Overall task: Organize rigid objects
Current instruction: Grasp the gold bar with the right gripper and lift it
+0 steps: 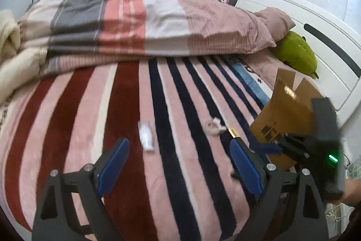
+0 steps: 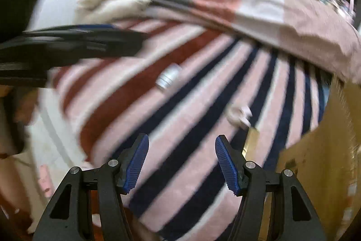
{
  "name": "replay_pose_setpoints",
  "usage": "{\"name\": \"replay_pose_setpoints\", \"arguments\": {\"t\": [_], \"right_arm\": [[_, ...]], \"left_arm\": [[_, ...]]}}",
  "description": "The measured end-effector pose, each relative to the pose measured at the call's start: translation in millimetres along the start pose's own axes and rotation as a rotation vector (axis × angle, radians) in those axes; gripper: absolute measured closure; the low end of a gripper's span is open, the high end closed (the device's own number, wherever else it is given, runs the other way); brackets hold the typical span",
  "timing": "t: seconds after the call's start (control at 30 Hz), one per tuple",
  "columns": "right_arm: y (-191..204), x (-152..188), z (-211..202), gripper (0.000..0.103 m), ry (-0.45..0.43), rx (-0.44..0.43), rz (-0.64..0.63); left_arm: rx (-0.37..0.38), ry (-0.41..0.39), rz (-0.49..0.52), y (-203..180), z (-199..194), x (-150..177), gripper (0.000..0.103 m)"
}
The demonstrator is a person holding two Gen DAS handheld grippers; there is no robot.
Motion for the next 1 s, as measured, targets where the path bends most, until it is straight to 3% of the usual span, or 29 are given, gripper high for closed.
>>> {"name": "replay_pose_setpoints", "arguments": {"t": [0.1,0.17,0.27,0.3,0.33,0.4,0.57,0.77,0.9,0.97,1.0], "right_arm": [[-23,18,25,0.047,0.063,0.123,0.045],[-42,29,41,0.055,0.106,0.218,0.057],[-63,35,55,0.061,0.141,0.256,0.084],[-69,37,60,0.066,0.15,0.263,0.091],[-71,39,64,0.081,0.164,0.263,0.107],[-76,46,68,0.088,0.17,0.214,0.169],[-55,43,60,0.089,0.132,0.107,0.136],[-21,23,37,0.089,0.056,-0.03,0.117],[1,-5,6,0.089,-0.04,-0.088,0.04],[8,-20,-15,0.09,-0.094,-0.12,0.008],[11,-25,-23,0.09,-0.114,-0.127,-0.006]], "left_arm": [[0.011,0.017,-0.016,5,4,12,0.014],[0.009,0.024,-0.016,7,4,18,0.014],[0.01,0.029,-0.013,7,6,21,0.014],[0.013,0.031,-0.013,6,7,21,0.014],[0.016,0.032,-0.011,6,7,22,0.014],[0.019,0.035,-0.011,7,8,22,0.014],[0.017,0.05,-0.002,5,13,23,0.014],[0.071,0.075,0.012,-9,12,22,0.014],[0.178,0.082,0.011,-32,6,13,0.014],[0.226,0.076,0.014,-47,0,6,0.018],[0.252,0.068,0.022,-56,-4,1,0.033]]}}
Point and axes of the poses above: each gripper's, at about its wrist camera, not at the fingertips, and z roughly the way its jaws point, y to its left, x to its underside, the point moved 8 cm from there along z, roughly the way its jaws point, and after that the axes turned 11 degrees about -z, right-handed, at the moved point
